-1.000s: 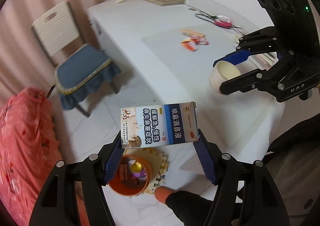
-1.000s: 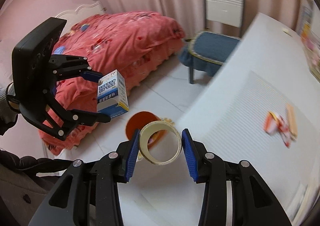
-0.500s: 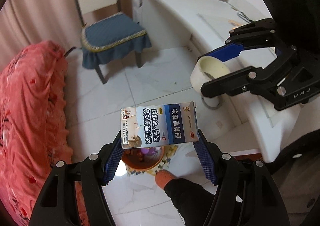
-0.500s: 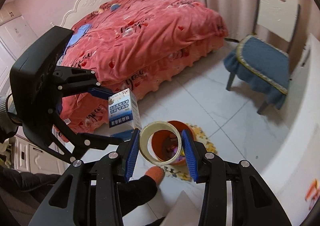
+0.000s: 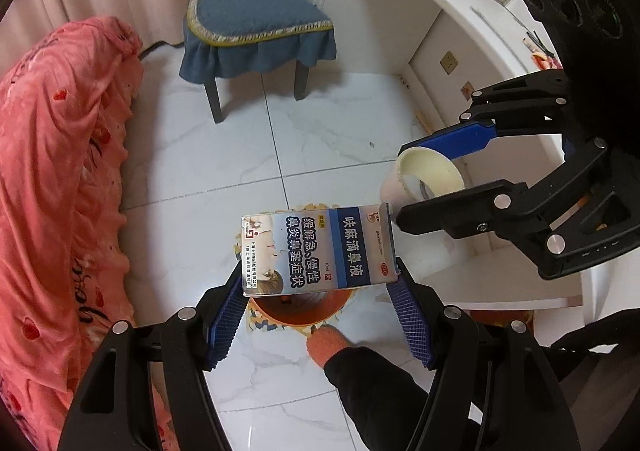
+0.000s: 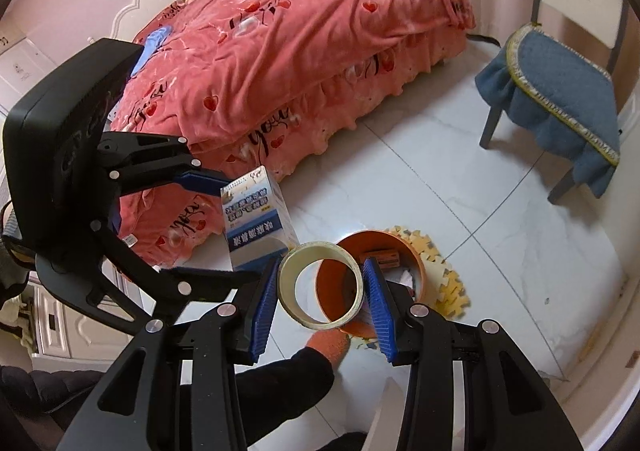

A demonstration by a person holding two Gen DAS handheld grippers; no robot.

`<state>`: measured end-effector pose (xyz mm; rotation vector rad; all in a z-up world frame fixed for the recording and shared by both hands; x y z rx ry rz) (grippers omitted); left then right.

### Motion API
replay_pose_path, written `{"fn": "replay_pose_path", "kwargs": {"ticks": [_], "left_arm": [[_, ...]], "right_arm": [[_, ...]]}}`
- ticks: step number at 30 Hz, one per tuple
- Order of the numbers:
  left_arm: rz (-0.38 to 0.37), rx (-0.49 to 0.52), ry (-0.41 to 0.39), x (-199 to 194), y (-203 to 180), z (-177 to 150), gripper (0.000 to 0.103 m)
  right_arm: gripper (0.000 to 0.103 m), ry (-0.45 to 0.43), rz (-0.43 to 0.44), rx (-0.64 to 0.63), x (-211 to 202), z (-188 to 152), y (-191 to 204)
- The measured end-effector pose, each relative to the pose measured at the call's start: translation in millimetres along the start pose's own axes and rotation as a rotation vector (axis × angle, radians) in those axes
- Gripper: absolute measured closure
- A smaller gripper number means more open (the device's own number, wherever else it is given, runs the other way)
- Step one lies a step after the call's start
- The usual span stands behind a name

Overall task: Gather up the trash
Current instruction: 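Open both tools to drop the tape roll and medicine box into the bin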

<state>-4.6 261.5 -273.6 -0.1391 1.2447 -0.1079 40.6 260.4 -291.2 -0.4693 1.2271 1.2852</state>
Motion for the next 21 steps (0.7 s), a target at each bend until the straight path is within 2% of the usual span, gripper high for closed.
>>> {"fn": "replay_pose_path", "kwargs": {"ticks": [8,11,18,21], "left_arm": [[-0.020,-0.001,0.026,17,8,-5,0.033],[-0.026,-0.003,0.038,22,10,-7,0.033],[-0.031,0.005,0.054,29,9,-7,0.033],[-0.026,0.014,0.055,31,6,-5,0.030]], "right_arm": [[0.058,0.019,0.003,0.035,22,4,-7],[0.040,0.012,-0.014,0.049,25,3,-10],[0.040,-0.003,-0.016,0.068,17,-1,-17],[0.040,-0.010,-0.023,0.078,11,-3,-20]]}}
Point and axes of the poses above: each gripper's, at about its wrist camera, not at the fingertips, and x roughly the way its jaws point, y to its left, z to its top, the point moved 3 cm from there along x, roughly the way its jaws point
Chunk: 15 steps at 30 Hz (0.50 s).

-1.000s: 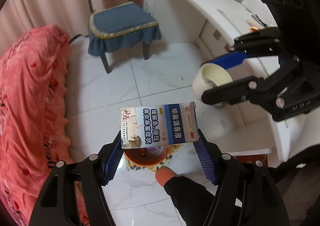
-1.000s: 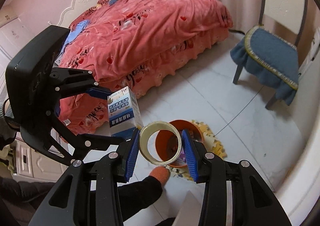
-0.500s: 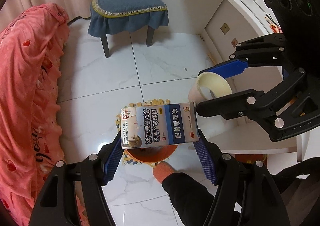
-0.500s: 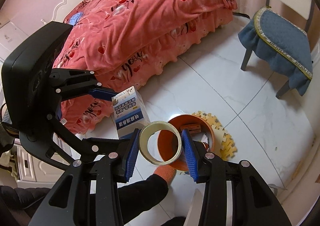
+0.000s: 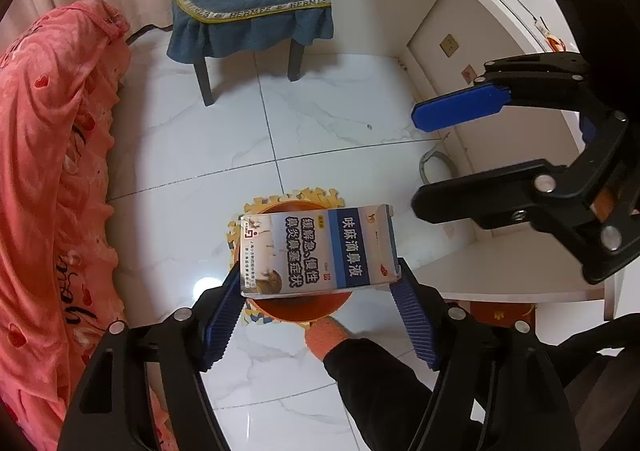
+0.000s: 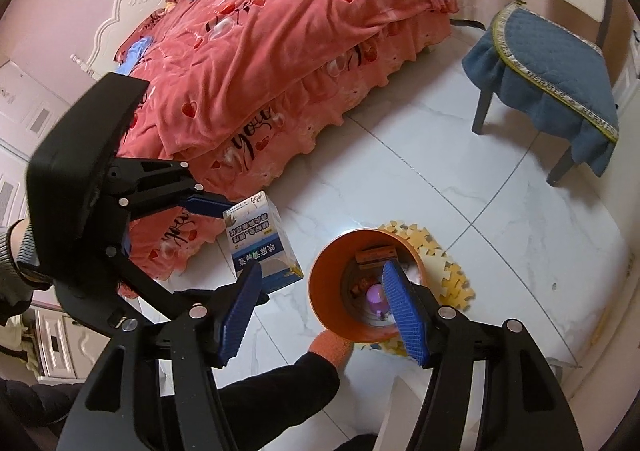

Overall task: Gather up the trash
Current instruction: 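Open both tools to drop the tape roll and medicine box into the bin, then move both open tools back to the desk mat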

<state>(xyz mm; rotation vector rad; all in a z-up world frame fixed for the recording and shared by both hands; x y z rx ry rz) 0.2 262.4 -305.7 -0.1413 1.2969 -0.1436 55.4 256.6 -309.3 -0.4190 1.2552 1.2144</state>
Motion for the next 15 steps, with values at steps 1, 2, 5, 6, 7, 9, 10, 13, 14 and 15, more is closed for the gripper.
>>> {"fn": "replay_pose_path", "kwargs": {"ticks": [1,2,5,6,7,9,10,13,14,15], "left_arm": [[0.004,0.005,0.002,1,-1,1,0.030],[0.009,0.009,0.008,3,-2,2,0.026],[0.016,0.011,0.008,4,-4,4,0.022],[0.014,0.011,0.009,5,-4,5,0.022],[0.012,0.013,0.011,5,-5,5,0.022],[0.017,0.019,0.014,4,-6,6,0.022],[0.018,0.023,0.015,3,-7,7,0.022],[0.024,0.029,0.021,1,-11,9,0.022],[0.028,0.031,0.021,0,-13,9,0.022],[0.032,0.033,0.019,-1,-16,10,0.022]], "right_arm": [[0.040,-0.001,-0.001,0.004,-1,0,-1],[0.040,-0.001,-0.001,0.006,-3,-1,-2],[0.040,-0.005,-0.006,0.010,-8,-5,-5],[0.040,-0.006,-0.005,0.014,-9,-6,-6],[0.040,-0.007,-0.005,0.017,-10,-7,-7],[0.040,-0.011,-0.008,0.019,-14,-10,-8],[0.040,-0.012,-0.006,0.022,-15,-10,-8],[0.040,-0.023,-0.006,0.027,-23,-14,-8],[0.040,-0.026,-0.005,0.028,-26,-14,-8],[0.040,-0.030,-0.005,0.030,-29,-16,-8]]}}
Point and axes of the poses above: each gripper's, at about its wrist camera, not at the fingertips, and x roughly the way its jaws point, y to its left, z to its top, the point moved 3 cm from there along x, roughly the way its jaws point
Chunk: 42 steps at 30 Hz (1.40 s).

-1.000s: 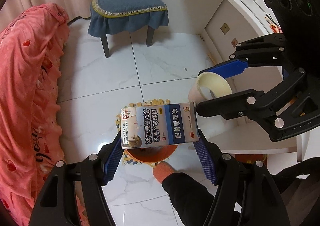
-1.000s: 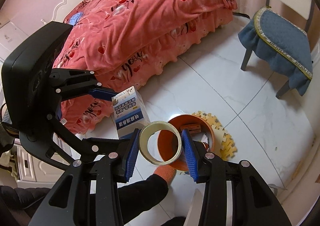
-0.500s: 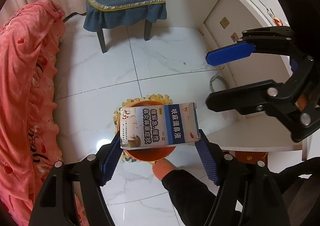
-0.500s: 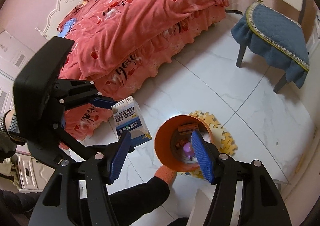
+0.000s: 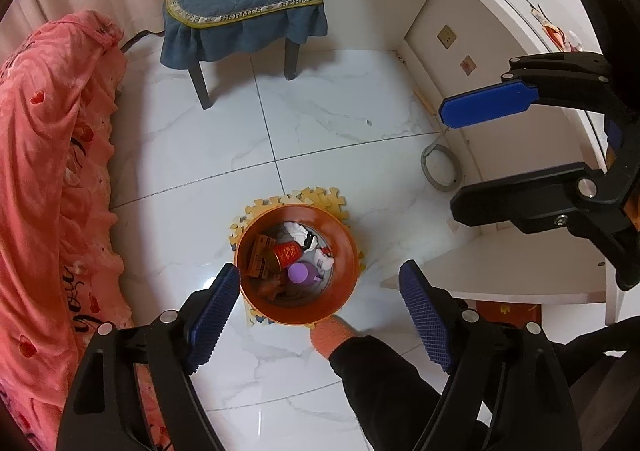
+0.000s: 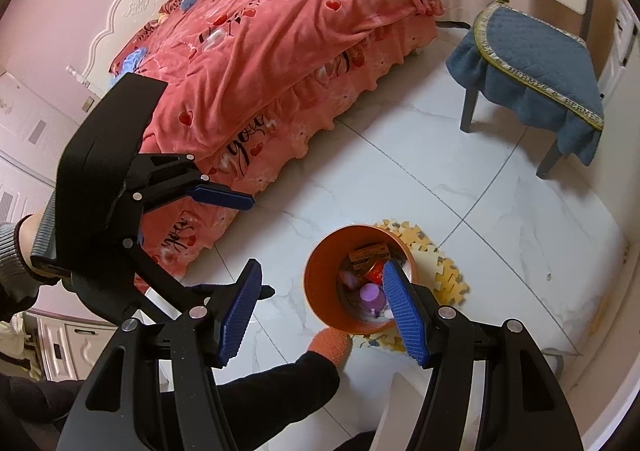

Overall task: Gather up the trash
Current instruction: 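Move both open tools back to the desk mat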

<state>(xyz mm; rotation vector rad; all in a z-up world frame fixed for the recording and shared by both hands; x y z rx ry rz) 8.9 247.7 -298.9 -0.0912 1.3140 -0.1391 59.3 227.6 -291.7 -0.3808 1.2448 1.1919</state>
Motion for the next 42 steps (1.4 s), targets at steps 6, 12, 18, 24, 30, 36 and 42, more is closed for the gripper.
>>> {"fn": "replay_pose_path", "kwargs": {"ticks": [6,12,18,24,30,36,42], "left_arm": [[0.012,0.010,-0.033,-19,-14,7,0.018],[0.029,0.046,-0.049,-35,-34,13,0.016],[0.043,0.096,-0.069,-58,-65,20,0.016],[0.046,0.162,-0.114,-82,-104,29,0.007],[0.045,0.252,-0.142,-97,-150,39,0.007],[0.030,0.344,-0.169,-107,-194,52,0.007],[0.009,0.437,-0.177,-110,-237,66,0.007]], "right_arm": [[0.040,-0.015,0.000,0.000,-26,-10,0],[0.039,-0.049,-0.013,0.000,-60,-22,0],[0.039,-0.103,-0.032,0.018,-103,-37,-4],[0.039,-0.171,-0.070,0.045,-157,-62,-15],[0.034,-0.230,-0.114,0.086,-207,-96,-30],[0.034,-0.277,-0.172,0.132,-250,-128,-48],[0.033,-0.333,-0.226,0.195,-290,-159,-72]]}}
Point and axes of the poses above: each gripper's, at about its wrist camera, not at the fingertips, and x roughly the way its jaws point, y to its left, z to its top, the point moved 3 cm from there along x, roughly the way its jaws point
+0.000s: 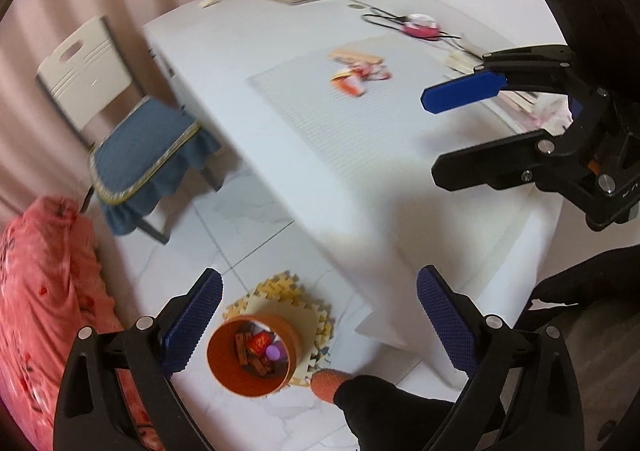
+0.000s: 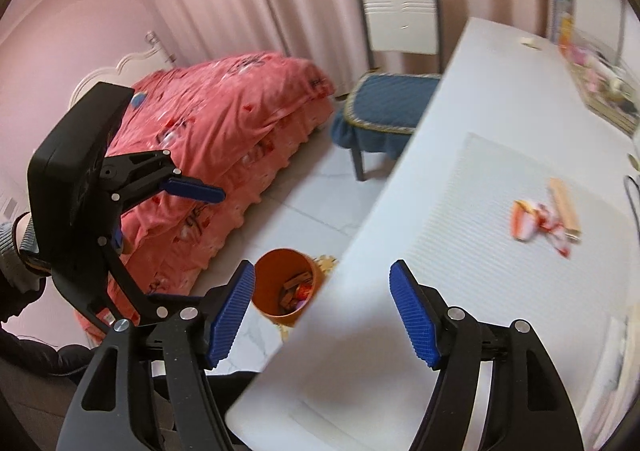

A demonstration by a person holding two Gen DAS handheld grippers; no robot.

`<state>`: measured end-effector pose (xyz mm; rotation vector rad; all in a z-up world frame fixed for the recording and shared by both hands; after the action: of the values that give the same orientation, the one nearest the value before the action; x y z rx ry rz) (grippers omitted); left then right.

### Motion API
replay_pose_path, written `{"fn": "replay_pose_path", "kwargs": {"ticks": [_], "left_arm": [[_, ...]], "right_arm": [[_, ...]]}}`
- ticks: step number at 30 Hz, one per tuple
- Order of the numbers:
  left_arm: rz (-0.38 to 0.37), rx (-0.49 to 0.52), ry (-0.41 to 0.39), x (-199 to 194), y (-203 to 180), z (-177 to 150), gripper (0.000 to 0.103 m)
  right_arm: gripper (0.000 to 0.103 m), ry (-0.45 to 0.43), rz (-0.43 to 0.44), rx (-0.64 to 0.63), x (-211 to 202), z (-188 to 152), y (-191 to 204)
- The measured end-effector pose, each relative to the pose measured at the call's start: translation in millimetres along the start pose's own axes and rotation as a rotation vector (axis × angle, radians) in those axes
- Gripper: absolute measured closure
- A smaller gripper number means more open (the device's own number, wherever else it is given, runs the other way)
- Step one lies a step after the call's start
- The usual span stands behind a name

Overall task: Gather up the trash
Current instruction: 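Move both open tools back to the desk mat, then grasp the red-and-white cloth bundle with the left tool while the right tool grasps the tan box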

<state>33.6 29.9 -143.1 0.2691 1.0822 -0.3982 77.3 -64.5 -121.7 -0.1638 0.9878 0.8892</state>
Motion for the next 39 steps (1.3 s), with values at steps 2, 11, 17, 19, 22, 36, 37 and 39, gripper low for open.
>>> {"fn": "replay_pose_path", "kwargs": {"ticks": [2,11,17,19,22,36,37,39], "left_arm": [[-0.013,0.031,-0.007,2,-11,10,0.007],[-0.053,0.142,-0.004,21,-48,52,0.007],[-0.076,0.184,0.002,39,-57,85,0.007],[-0.082,0.193,0.000,47,-56,96,0.007],[-0.087,0.212,0.001,62,-54,114,0.007],[-0.162,0.272,-0.022,131,-35,176,0.014],[-0.170,0.273,-0.026,134,-34,179,0.016],[-0.181,0.281,-0.027,142,-32,186,0.016]], "right_arm": [[0.033,-0.015,-0.023,0.019,-12,-5,-13],[0.033,-0.047,-0.091,0.108,-46,-23,-65],[0.033,-0.058,-0.123,0.177,-51,-23,-106],[0.033,-0.058,-0.138,0.193,-51,-21,-121],[0.033,-0.053,-0.157,0.210,-45,-16,-143],[0.040,-0.043,-0.206,0.262,6,14,-229],[0.042,-0.042,-0.209,0.265,9,16,-234],[0.045,-0.032,-0.214,0.268,18,21,-245]]}}
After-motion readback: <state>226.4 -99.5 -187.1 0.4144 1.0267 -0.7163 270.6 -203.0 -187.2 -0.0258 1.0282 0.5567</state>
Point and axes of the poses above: each gripper's, at about its wrist camera, not at the fingertips, and x roughly the way its jaws point, y to its left, z to its top, the point moved 3 cm from there along x, roughly the way its jaws point
